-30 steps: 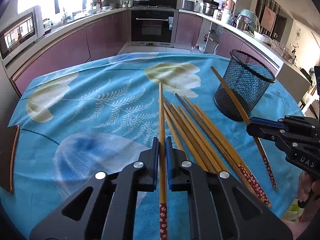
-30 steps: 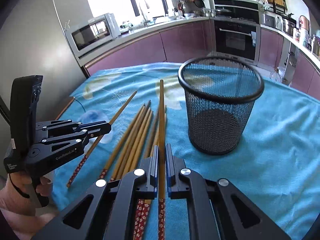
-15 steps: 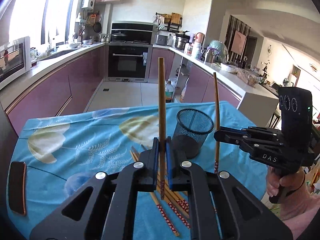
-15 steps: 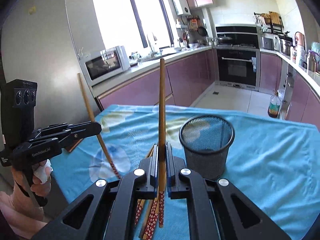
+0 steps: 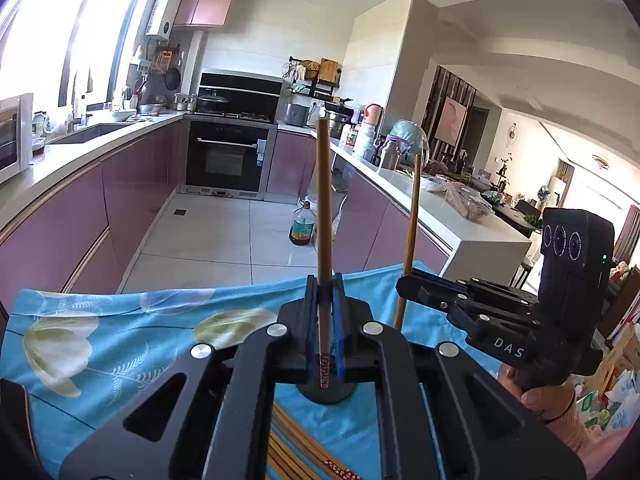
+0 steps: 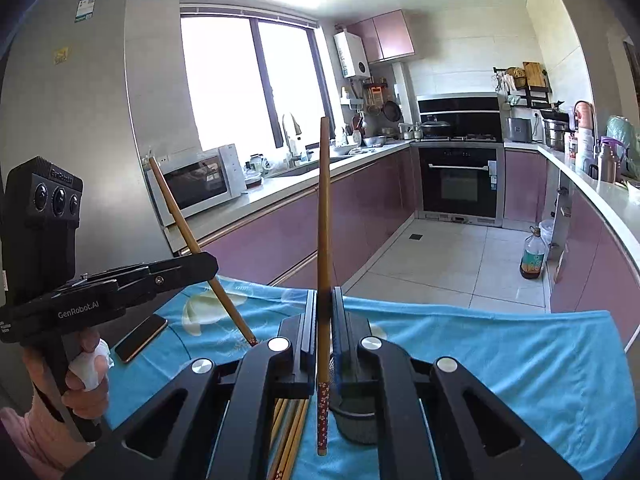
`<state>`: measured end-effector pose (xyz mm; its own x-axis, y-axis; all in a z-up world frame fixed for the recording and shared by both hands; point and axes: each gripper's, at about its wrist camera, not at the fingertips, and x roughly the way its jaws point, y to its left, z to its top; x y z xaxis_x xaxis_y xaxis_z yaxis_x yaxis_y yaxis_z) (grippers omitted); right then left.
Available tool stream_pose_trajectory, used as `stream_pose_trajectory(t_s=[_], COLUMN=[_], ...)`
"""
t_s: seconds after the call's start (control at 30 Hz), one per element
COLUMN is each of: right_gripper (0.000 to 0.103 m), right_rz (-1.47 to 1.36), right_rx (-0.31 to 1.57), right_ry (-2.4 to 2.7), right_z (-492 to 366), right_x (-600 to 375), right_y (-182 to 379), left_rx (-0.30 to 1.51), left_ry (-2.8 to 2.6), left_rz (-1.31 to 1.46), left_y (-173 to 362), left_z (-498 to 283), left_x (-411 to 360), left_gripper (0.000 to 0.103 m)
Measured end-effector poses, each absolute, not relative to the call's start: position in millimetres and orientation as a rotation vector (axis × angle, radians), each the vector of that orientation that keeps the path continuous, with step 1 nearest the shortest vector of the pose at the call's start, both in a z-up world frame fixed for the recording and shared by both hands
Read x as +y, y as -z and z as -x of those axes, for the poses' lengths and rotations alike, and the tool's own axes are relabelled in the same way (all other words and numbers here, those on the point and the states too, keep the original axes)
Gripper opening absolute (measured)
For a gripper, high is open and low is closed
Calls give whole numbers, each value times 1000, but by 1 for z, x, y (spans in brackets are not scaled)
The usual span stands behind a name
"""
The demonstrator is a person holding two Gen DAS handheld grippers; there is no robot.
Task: Organize utensils
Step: 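Lift the left tool's chopstick upright over the mesh cup while the right tool does likewise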
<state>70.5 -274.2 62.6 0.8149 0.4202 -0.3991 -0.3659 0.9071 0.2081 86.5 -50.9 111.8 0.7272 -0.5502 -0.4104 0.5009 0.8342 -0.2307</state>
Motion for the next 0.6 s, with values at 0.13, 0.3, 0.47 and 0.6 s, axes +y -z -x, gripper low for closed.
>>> stream_pose_trajectory(t_s=[0.13, 0.3, 0.47, 0.6], right_gripper=[6, 6, 6, 6], right_rz=[-135, -131, -111, -104], right_rx=[426, 430, 499, 554], right_ry=[-392, -361, -353, -348], right_z=[-86, -104, -119, -124], right_x=[-281, -284, -282, -278], right_y=[-66, -61, -40, -24], left_rx=[482, 521, 603, 659], left_ry=[595, 585, 598, 596], left_rz=[98, 40, -9, -36], left_y=[-119, -110, -83, -55], left_z=[-101, -120, -133, -148], left_x=[-68, -95, -116, -124], left_gripper=[7, 7, 8, 7])
